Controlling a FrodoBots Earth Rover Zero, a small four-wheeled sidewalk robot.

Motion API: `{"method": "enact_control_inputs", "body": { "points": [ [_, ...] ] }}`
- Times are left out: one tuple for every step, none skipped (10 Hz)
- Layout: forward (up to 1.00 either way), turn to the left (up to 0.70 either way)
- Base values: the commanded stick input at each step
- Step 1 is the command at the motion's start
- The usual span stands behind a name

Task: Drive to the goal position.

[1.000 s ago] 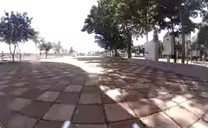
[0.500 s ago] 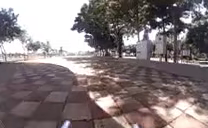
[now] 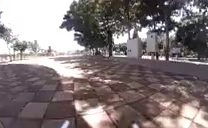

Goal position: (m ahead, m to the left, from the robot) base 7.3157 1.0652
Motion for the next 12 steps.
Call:
{"method": "enact_control_inputs", "body": {
  "points": [
    [0.7, -0.35],
    [0.7, -0.35],
    [0.7, -0.35],
    [0.7, -0.3],
    [0.7, 0.0],
    [0.7, 0.0],
    [0.7, 0.0],
    [0.7, 0.0],
    [0.7, 0.08],
    [0.7, 0.26],
    [0.7, 0.35],
    [0.7, 0.35]
  ]
}}
